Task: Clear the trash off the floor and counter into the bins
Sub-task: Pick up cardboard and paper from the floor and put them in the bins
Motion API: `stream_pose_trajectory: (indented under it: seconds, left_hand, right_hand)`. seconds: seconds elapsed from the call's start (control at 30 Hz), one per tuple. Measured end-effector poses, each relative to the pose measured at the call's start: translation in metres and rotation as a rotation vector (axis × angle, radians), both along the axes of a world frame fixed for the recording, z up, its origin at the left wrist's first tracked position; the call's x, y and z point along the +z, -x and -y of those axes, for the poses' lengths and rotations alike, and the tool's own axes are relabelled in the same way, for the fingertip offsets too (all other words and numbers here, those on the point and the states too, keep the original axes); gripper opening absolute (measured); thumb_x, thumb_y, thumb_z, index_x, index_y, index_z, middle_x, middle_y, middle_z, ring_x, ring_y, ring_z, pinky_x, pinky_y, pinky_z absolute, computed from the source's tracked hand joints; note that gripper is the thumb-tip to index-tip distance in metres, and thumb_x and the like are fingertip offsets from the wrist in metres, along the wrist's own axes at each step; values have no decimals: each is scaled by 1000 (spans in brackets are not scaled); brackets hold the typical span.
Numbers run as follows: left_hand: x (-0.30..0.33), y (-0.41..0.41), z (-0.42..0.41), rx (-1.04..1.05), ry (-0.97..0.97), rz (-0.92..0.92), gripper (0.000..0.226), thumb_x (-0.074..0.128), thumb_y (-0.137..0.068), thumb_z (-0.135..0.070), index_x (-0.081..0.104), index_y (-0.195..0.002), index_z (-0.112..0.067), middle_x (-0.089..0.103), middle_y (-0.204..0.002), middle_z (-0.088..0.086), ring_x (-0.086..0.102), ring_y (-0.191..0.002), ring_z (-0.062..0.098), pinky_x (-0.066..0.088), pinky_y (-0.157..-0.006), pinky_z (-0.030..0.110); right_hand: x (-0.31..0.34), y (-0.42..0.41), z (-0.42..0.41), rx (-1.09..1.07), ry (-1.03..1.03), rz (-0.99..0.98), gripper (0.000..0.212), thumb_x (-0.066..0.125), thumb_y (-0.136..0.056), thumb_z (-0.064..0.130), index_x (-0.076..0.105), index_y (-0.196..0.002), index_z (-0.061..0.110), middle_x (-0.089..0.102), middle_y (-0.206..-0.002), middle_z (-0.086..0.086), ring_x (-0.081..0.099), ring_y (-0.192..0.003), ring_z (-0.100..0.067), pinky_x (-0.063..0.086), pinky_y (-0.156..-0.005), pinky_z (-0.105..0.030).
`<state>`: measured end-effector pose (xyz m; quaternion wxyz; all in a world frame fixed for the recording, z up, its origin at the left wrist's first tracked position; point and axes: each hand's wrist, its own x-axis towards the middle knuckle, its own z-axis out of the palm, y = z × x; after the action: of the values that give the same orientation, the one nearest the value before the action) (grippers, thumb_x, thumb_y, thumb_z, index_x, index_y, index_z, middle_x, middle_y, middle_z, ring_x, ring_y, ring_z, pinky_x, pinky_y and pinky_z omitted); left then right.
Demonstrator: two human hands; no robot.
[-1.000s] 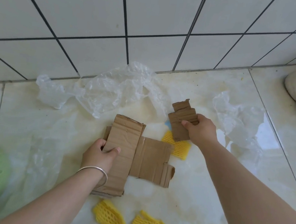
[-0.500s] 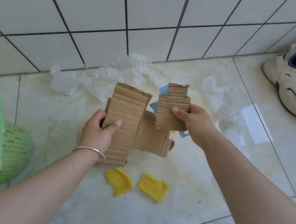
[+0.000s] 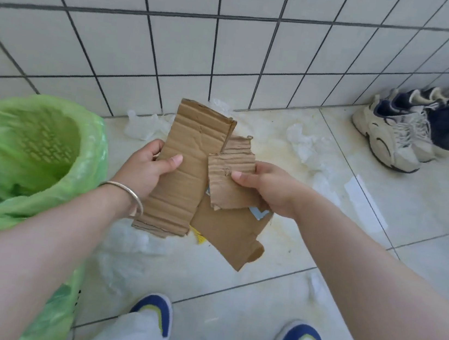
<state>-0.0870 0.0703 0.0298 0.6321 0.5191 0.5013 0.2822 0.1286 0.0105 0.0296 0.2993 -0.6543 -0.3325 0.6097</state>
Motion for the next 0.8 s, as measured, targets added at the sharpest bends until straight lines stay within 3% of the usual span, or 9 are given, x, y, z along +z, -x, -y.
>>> stream_pose_trajectory:
  seconds: [0.07, 0.1, 0.2, 0.3, 0.37, 0.47, 0.57, 0.63, 0.8]
  left_hand:
    - [21, 15, 10, 48, 36, 29, 9, 55, -92, -18, 59, -86, -23, 68, -82, -6, 67, -66, 7, 57, -62, 23]
    - [34, 22, 14, 75, 50, 39, 6, 55, -92, -22, 60, -92, -23, 69, -89, -7, 67, -75, 8, 58, -69, 26]
    - [77, 41, 27, 176, 81, 54, 43, 56, -90, -33, 49, -131, -23, 58, -131, -1, 59, -114, 21, 47, -101, 44]
    - [116, 63, 40, 308, 11, 54, 54, 50, -95, -29, 32, -144, -18, 44, -140, -5, 48, -123, 18, 34, -106, 30]
    - [140, 79, 52, 399, -39, 29, 59, 49, -95, -32, 26, -147, -15, 40, -143, -4, 43, -128, 18, 31, -110, 30]
    - [164, 109, 70, 507, -117, -86, 57, 49, -94, -35, 32, -144, -14, 45, -144, 7, 45, -129, 28, 33, -112, 40]
    - [178, 138, 93, 531, -151, -161, 56, 48, -92, -37, 35, -141, -14, 50, -138, 7, 50, -123, 30, 39, -107, 43]
    - [185, 154, 110, 554, -156, -222, 52, 46, -95, -34, 36, -142, -13, 50, -138, 6, 48, -125, 28, 37, -108, 38]
    - [188, 186, 132, 587, -143, -240, 49, 39, -99, -28, 30, -144, -9, 38, -149, 8, 38, -136, 26, 28, -109, 33]
  right_hand:
    - [28, 21, 10, -16, -36, 125, 31, 65, -86, 27, 61, -115, 18, 66, -119, -4, 62, -111, -25, 54, -84, -39]
    - [42, 29, 14, -35, -55, 156, 31, 66, -86, 27, 60, -116, 19, 65, -119, -4, 62, -110, -25, 53, -88, -41]
    - [87, 51, 28, -120, -131, 200, 29, 63, -86, 28, 59, -114, 20, 65, -118, -6, 62, -109, -27, 49, -97, -51]
    - [124, 74, 46, -335, -202, 164, 25, 60, -89, 26, 58, -114, 23, 66, -113, -4, 63, -104, -27, 52, -93, -47]
    - [141, 91, 57, -476, -228, 139, 21, 59, -89, 27, 57, -110, 25, 64, -106, -2, 63, -99, -26, 53, -88, -43]
    - [153, 118, 69, -596, -240, 54, 5, 60, -88, 29, 57, -90, 28, 64, -108, -3, 63, -100, -28, 52, -92, -48]
    - [157, 154, 78, -565, -228, -121, 21, 59, -89, 31, 59, -109, 24, 65, -113, -3, 63, -102, -27, 50, -96, -49]
    - [161, 179, 81, -497, -208, -264, 27, 53, -93, 31, 57, -118, 19, 65, -106, -3, 63, -93, -23, 50, -94, -44]
    - [173, 232, 83, -352, -243, -470, 20, 49, -96, 25, 58, -113, 17, 65, -90, 1, 62, -74, -13, 54, -59, -27]
